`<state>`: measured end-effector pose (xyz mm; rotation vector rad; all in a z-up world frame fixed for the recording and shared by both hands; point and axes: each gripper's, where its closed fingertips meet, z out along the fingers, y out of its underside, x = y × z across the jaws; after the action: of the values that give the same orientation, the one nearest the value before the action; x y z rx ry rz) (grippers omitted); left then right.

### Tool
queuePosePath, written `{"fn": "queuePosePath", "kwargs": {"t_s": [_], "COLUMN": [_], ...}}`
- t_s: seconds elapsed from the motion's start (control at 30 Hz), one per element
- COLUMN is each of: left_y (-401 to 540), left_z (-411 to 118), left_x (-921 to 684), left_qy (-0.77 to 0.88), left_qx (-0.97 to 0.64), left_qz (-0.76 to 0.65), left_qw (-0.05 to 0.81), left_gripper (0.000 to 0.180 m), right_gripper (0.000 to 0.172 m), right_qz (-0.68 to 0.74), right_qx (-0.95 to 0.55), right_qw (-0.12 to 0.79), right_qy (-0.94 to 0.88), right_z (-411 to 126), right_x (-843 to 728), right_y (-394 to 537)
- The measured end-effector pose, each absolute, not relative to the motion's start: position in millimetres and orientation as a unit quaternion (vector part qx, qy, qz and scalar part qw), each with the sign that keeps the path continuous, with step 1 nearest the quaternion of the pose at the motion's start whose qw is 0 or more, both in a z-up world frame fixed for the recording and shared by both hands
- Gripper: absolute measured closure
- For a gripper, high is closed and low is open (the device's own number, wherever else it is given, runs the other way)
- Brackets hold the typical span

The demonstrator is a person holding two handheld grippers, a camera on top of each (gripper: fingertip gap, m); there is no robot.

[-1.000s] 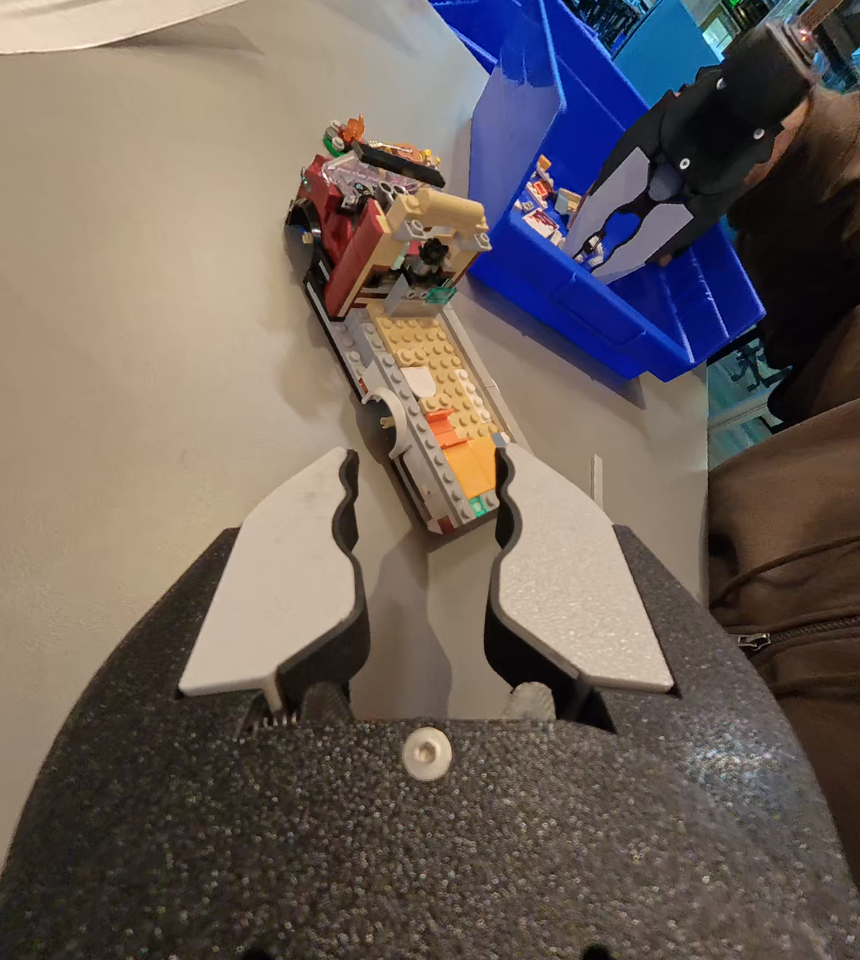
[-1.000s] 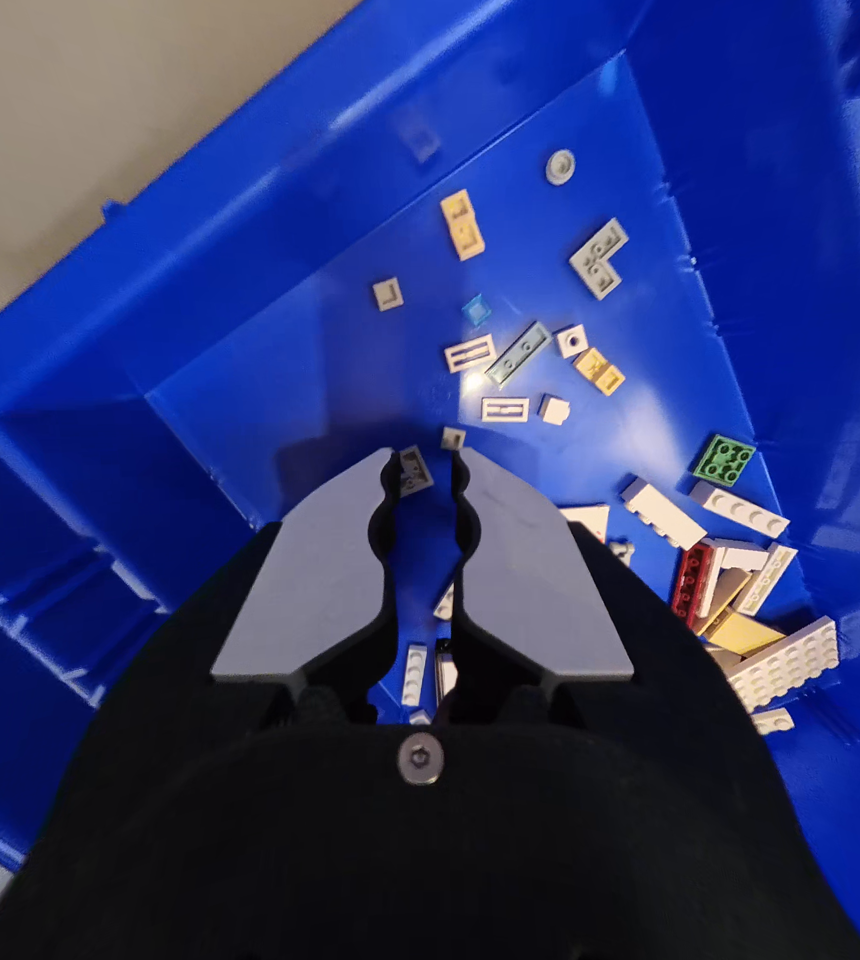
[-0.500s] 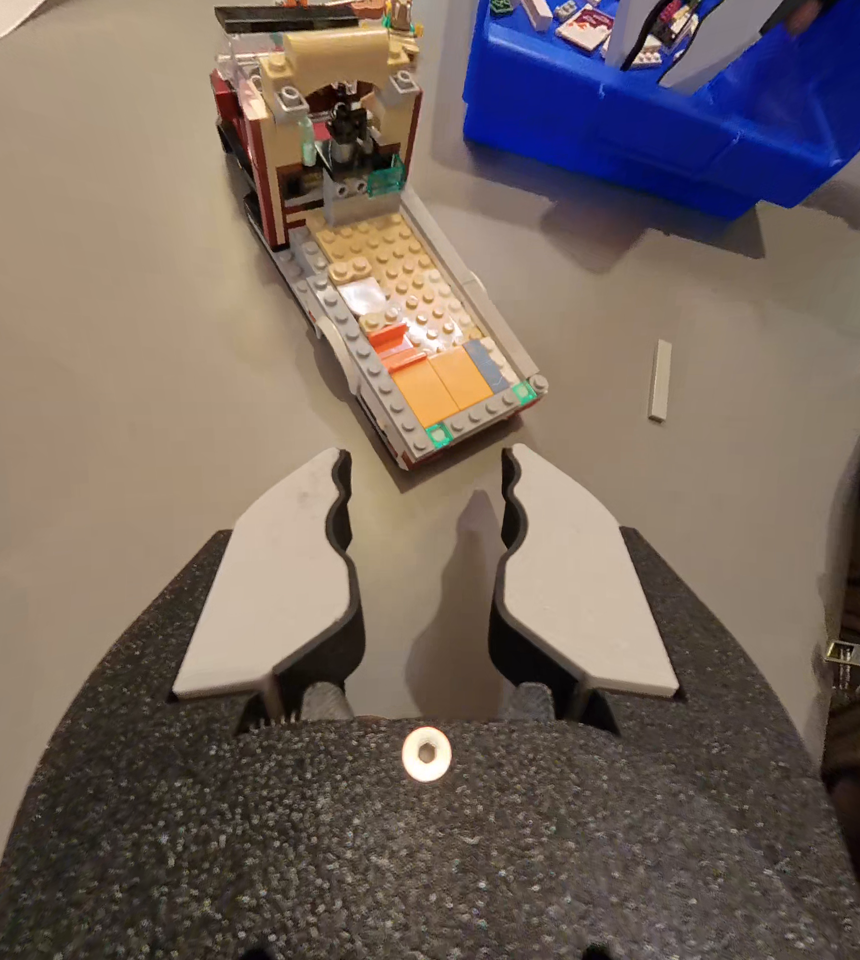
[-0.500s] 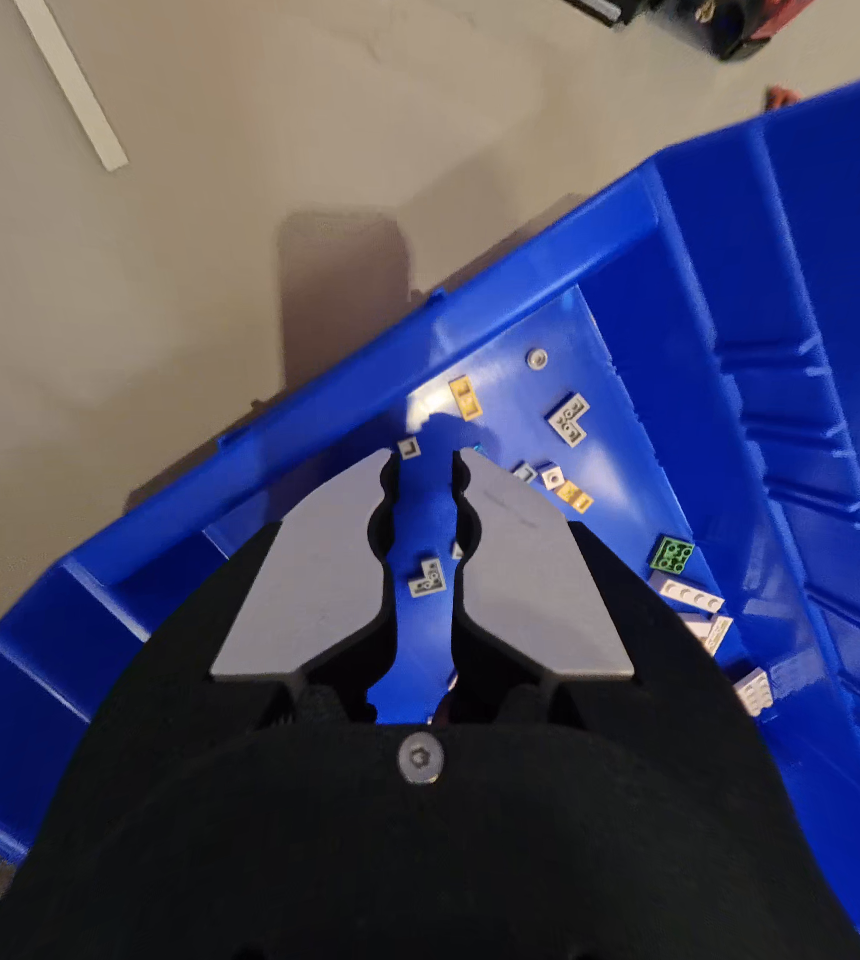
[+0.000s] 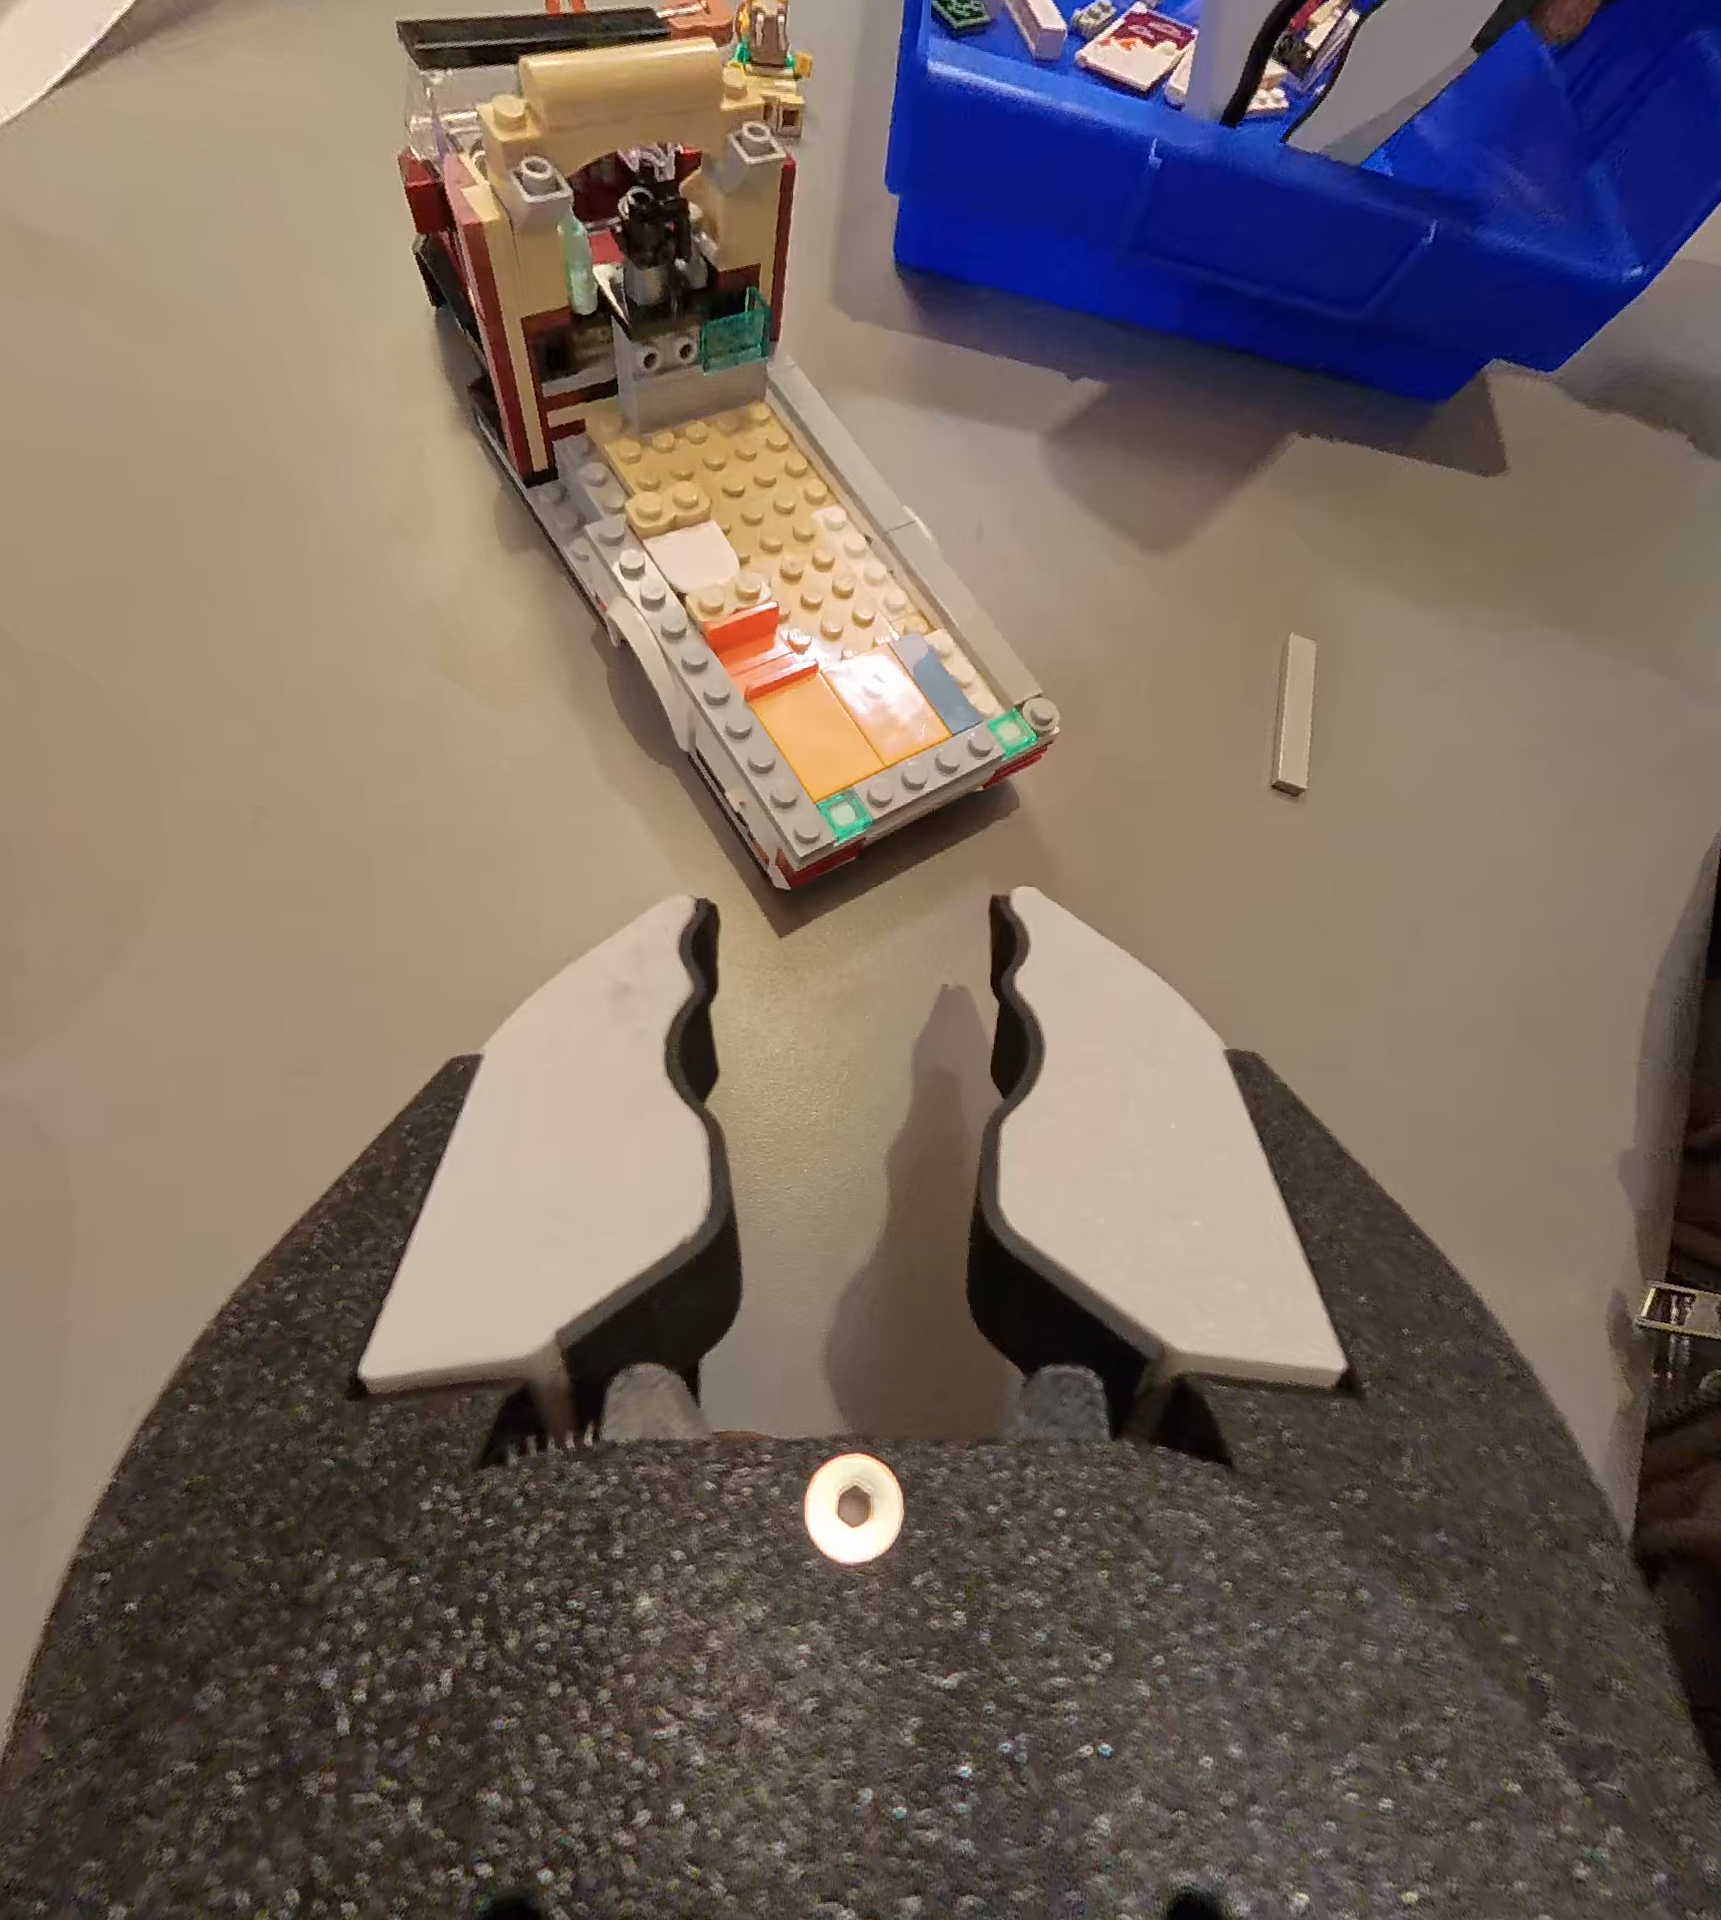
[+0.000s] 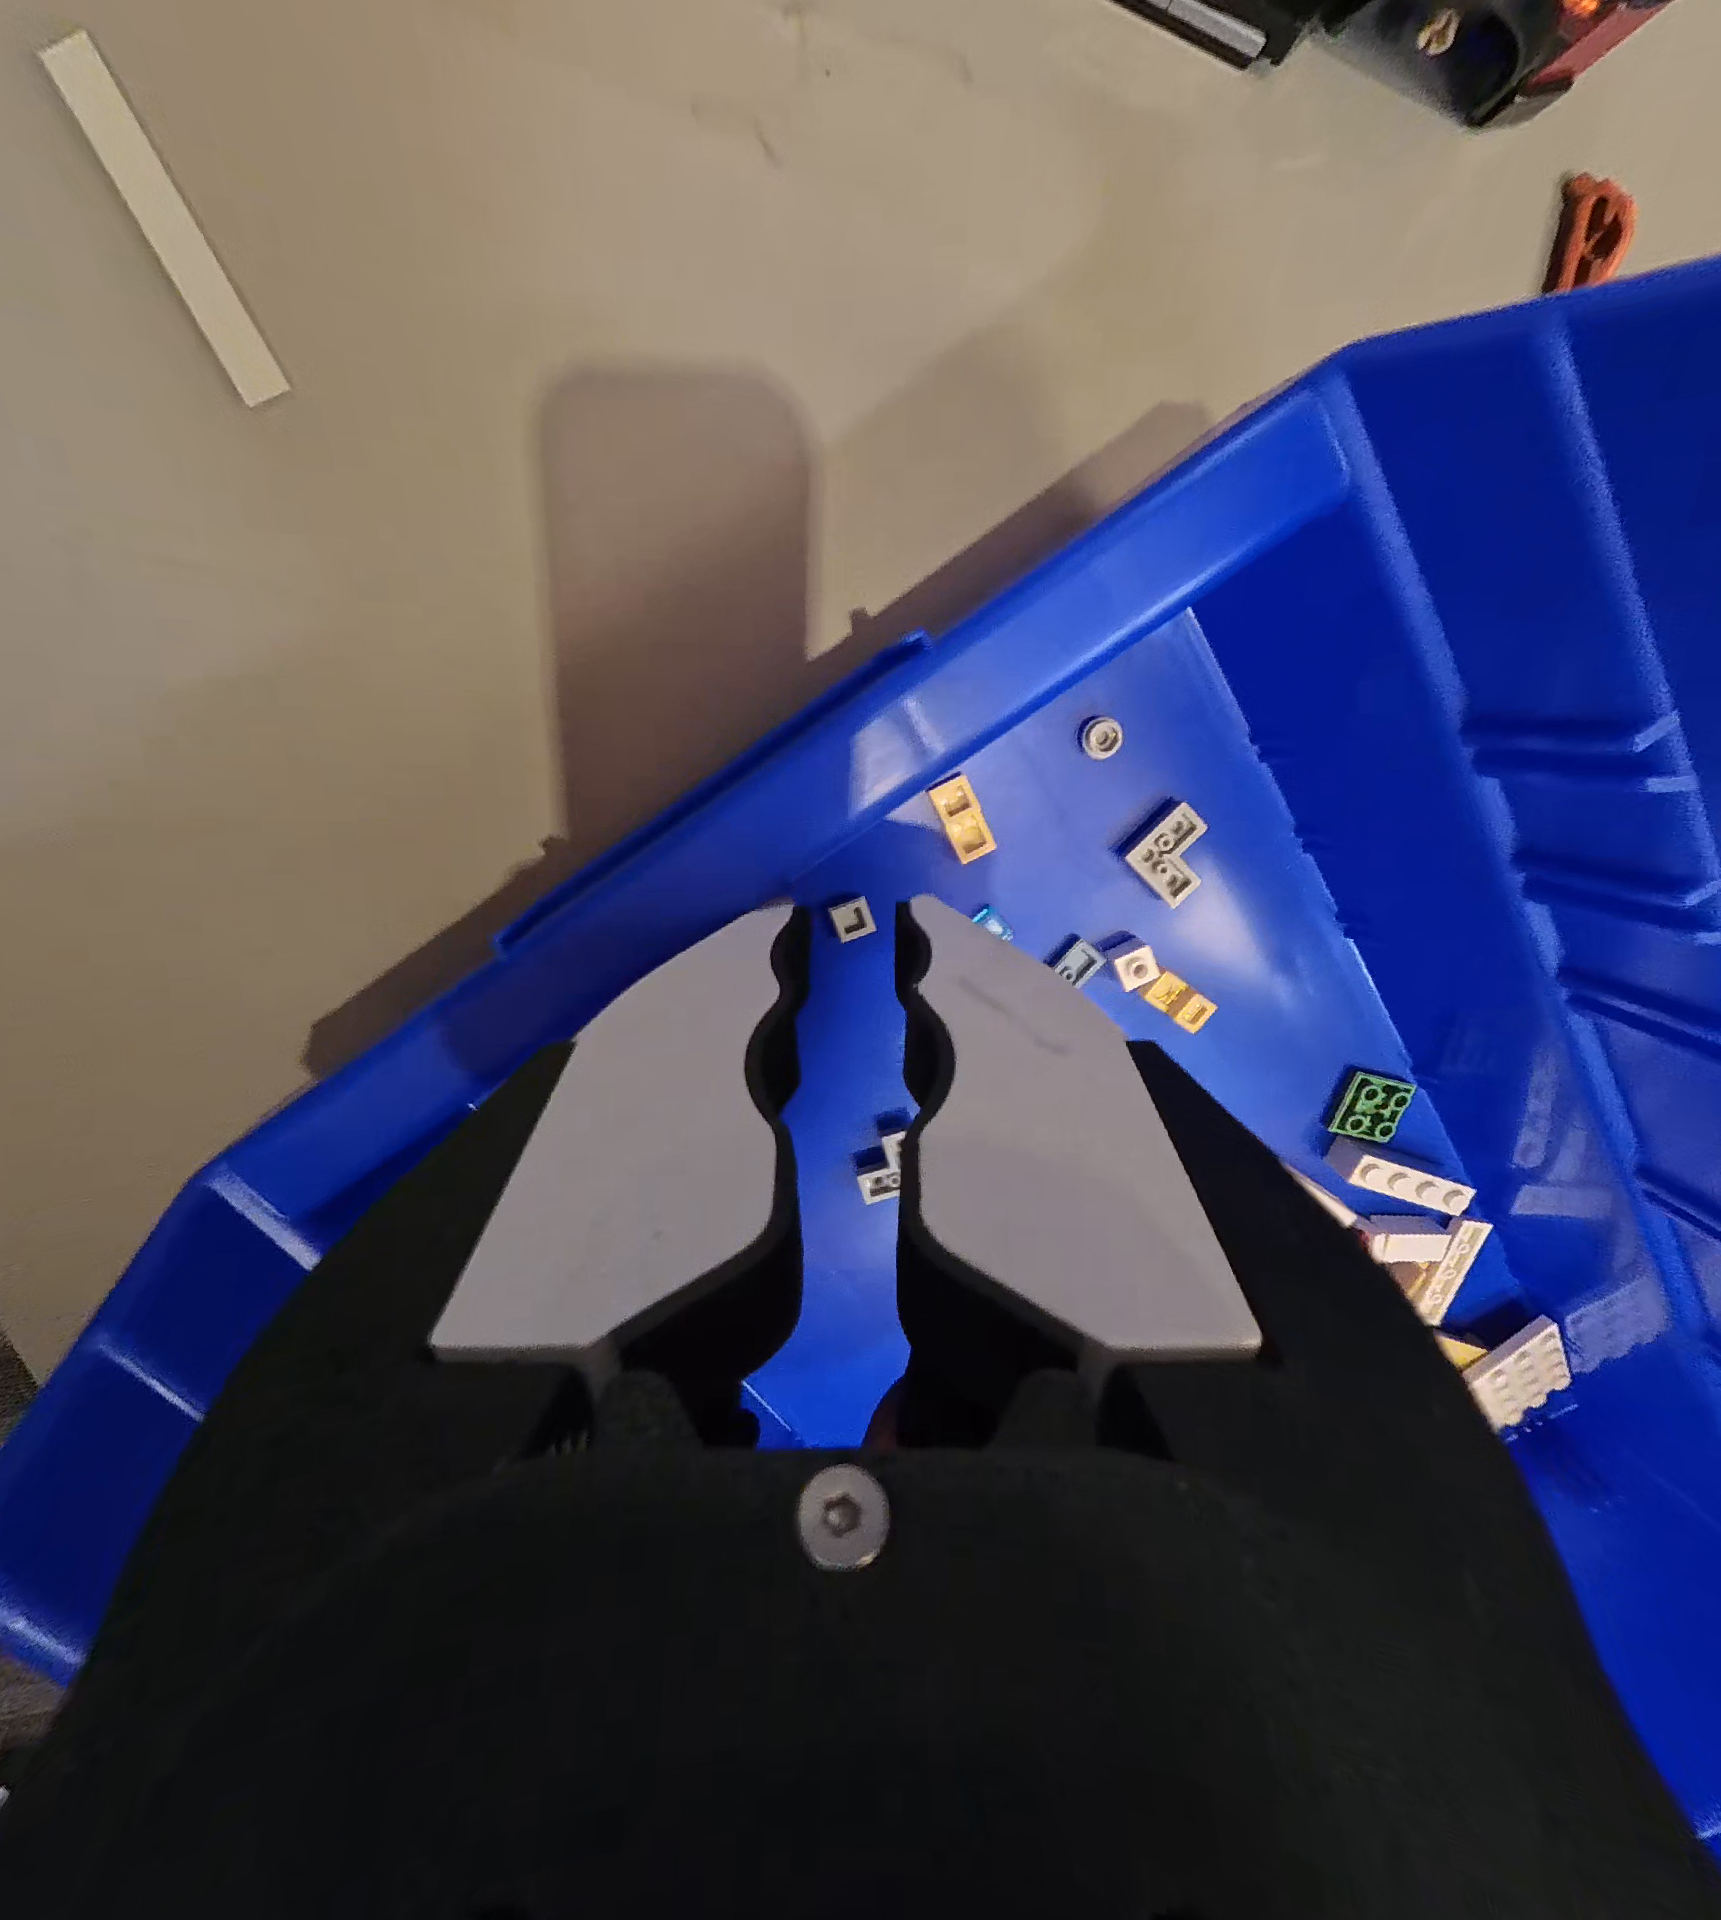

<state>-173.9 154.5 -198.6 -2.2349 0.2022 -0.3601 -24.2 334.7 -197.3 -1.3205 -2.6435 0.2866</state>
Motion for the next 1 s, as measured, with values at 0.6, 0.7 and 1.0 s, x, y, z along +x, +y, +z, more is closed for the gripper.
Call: {"fn": "queuePosePath", "kwargs": {"t_s": [0.6,0.7,1.0], "left_y": [157,158,158], "left_z": [-188,-189,-193], "left_x": [-187,-187,-185], "left_qy": [0.021,0.019,0.026], "left_qx": [-0.873,-0.873,-0.879], "left_qz": [-0.193,-0.204,-0.198], "left_qw": [0.447,0.443,0.432], "left_gripper": [0.152,0.152,0.152], "right_gripper": [0.158,0.158,0.155], "right_qz": [0.126,0.131,0.120], "right_qx": [-0.430,-0.427,-0.434], "right_qw": [0.089,0.090,0.111], "right_qy": [-0.890,-0.890,-0.886], "right_z": [-202,-202,-194], "right_x": [-30,-31,-23], "right_y": [306,300,321]}}
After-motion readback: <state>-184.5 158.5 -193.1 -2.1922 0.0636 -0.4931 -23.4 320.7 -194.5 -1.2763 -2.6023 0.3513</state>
